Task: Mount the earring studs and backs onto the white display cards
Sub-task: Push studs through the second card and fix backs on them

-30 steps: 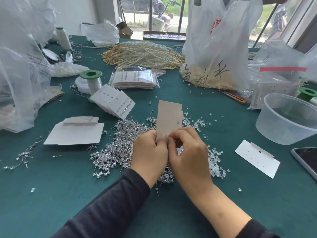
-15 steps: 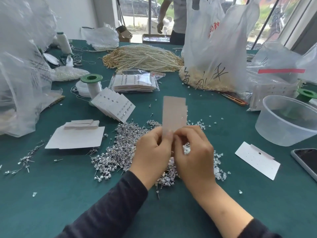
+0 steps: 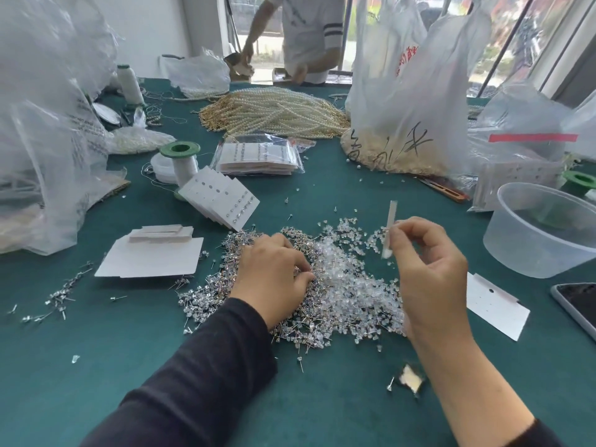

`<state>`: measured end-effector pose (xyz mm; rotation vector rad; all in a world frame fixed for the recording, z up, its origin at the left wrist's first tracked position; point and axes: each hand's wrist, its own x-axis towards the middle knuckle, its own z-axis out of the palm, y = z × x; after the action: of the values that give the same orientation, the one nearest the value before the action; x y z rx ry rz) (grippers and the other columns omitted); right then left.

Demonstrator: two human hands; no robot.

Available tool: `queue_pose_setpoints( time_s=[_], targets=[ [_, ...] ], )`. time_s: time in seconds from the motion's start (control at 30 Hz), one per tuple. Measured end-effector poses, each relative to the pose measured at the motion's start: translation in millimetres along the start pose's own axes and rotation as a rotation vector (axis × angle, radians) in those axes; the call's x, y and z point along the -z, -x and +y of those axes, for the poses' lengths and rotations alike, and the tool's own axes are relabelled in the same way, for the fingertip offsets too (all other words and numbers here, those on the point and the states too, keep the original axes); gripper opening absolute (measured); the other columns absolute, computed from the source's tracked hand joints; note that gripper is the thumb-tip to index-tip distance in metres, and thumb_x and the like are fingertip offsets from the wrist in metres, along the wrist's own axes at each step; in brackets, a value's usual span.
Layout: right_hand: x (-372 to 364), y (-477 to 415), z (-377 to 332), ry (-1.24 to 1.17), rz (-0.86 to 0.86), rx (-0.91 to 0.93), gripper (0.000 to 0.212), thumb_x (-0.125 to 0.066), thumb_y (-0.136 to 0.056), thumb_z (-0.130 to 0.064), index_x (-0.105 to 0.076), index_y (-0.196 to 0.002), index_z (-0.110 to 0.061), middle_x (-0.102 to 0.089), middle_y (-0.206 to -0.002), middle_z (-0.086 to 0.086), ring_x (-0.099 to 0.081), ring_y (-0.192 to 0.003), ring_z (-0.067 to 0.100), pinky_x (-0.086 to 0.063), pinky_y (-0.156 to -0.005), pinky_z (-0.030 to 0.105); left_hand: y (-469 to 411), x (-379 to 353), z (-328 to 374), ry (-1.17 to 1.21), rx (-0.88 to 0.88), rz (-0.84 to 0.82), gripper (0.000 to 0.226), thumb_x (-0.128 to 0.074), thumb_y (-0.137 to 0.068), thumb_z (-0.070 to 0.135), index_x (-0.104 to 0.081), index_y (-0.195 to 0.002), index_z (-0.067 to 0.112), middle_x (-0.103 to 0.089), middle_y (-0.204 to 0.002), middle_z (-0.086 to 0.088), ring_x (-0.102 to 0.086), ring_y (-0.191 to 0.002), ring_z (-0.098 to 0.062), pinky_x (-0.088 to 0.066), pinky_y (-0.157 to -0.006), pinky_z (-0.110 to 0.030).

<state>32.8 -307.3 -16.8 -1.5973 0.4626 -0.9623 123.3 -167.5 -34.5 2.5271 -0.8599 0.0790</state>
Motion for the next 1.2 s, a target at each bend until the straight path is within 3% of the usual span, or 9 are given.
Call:
queue_pose_setpoints(
  time_s=[0.13, 0.3, 0.37, 0.47, 0.6, 0.73, 0.83, 1.1, 1.2],
  targets=[
    [0.5, -0.5, -1.4, -0.213, -0.054, -0.197, 0.017, -0.059, -0.087, -0.008, -0.064, -0.075, -0.020, -0.063, -0.070, -0.006, -0.056, -0.068, 0.010, -0.047, -0.068, 0.027, 0.5, 1.0, -0.7, 0.146, 0.016, 0.051, 0.009, -0.063, -0.082, 0.031, -0.067, -0.081, 0.024, -0.052, -0.080, 0.011, -0.046, -0.082, -0.009, -0.037, -0.088, -0.028],
    [2.2, -1.5, -9.1, -0.569, -0.182, -0.497, 0.002, -0.061, -0.075, -0.010, -0.060, -0.077, -0.009, -0.065, -0.072, 0.004, -0.061, -0.067, 0.015, -0.054, -0.060, 0.025, 0.1, 16.8, 0.9, 0.559, 0.164, 0.095, 0.007, -0.075, -0.072, 0.019, -0.069, -0.068, 0.020, -0.061, -0.061, 0.010, -0.049, -0.052, 0.000, -0.045, -0.057, -0.015],
    [3.6, -2.6, -9.8, -0.687, -0.252, -0.629, 0.015, -0.062, -0.069, -0.011, -0.059, -0.084, -0.007, -0.067, -0.078, 0.008, -0.063, -0.070, 0.017, -0.057, -0.062, 0.026, 2.2, 23.3, 4.8, 0.843, 0.196, 0.062, 0.007, -0.075, -0.071, 0.012, -0.071, -0.069, 0.018, -0.068, -0.065, 0.004, -0.058, -0.058, -0.003, -0.050, -0.059, -0.014],
    [2.0, 0.4, -10.1, -0.759, -0.416, -0.745, 0.040, -0.064, -0.070, -0.012, -0.056, -0.108, -0.001, -0.065, -0.102, 0.018, -0.064, -0.083, 0.022, -0.057, -0.070, 0.030, 6.9, 29.9, 13.5, 1.116, 0.110, 0.055, 0.013, -0.073, -0.069, 0.006, -0.074, -0.070, 0.019, -0.072, -0.071, 0.001, -0.065, -0.071, -0.013, -0.054, -0.069, -0.026],
    [-3.9, 7.7, -9.6, -0.828, -0.532, -0.792, 0.071, -0.071, -0.063, -0.016, -0.046, -0.126, 0.006, -0.054, -0.123, 0.025, -0.054, -0.104, 0.030, -0.052, -0.086, 0.035, 12.0, 28.8, 22.2, 0.941, -0.047, 0.142, 0.015, -0.074, -0.069, 0.007, -0.073, -0.072, 0.022, -0.070, -0.080, -0.005, -0.059, -0.070, -0.027, -0.047, -0.062, -0.033],
    [-6.9, 10.7, -8.7, -0.842, -0.544, -0.784, 0.041, -0.067, -0.068, -0.012, -0.056, -0.106, -0.001, -0.059, -0.108, 0.020, -0.060, -0.089, 0.025, -0.056, -0.075, 0.031, 12.3, 26.1, 23.4, 0.762, -0.107, 0.209, 0.015, -0.074, -0.071, 0.007, -0.072, -0.074, 0.021, -0.069, -0.079, -0.001, -0.056, -0.064, -0.011, -0.042, -0.057, -0.020],
    [-6.7, 11.2, -8.6, -0.856, -0.537, -0.789, 0.032, -0.065, -0.070, -0.010, -0.058, -0.100, -0.001, -0.063, -0.102, 0.019, -0.063, -0.085, 0.024, -0.057, -0.072, 0.030, 12.9, 25.6, 22.9, 0.615, -0.148, 0.269, 0.010, -0.073, -0.073, 0.008, -0.073, -0.076, 0.017, -0.068, -0.077, 0.000, -0.057, -0.065, -0.009, -0.043, -0.059, -0.017],
    [-6.9, 11.5, -6.2, -0.838, -0.513, -0.785, 0.017, -0.061, -0.076, -0.007, -0.062, -0.092, -0.003, -0.067, -0.090, 0.013, -0.065, -0.075, 0.019, -0.056, -0.066, 0.028, 15.6, 24.2, 25.1, 0.389, -0.292, 0.376, 0.008, -0.068, -0.073, 0.003, -0.073, -0.078, 0.007, -0.067, -0.075, -0.008, -0.062, -0.070, -0.022, -0.047, -0.064, -0.034],
    [-7.7, 12.3, -6.6, -0.850, -0.503, -0.793, 0.027, -0.064, -0.072, -0.007, -0.059, -0.098, -0.001, -0.066, -0.090, 0.013, -0.065, -0.076, 0.019, -0.056, -0.066, 0.028, 16.7, 22.6, 24.8, 0.331, -0.331, 0.368, 0.009, -0.067, -0.076, 0.012, -0.073, -0.079, 0.006, -0.067, -0.079, -0.008, -0.062, -0.074, -0.023, -0.047, -0.069, -0.034]
  ],
)
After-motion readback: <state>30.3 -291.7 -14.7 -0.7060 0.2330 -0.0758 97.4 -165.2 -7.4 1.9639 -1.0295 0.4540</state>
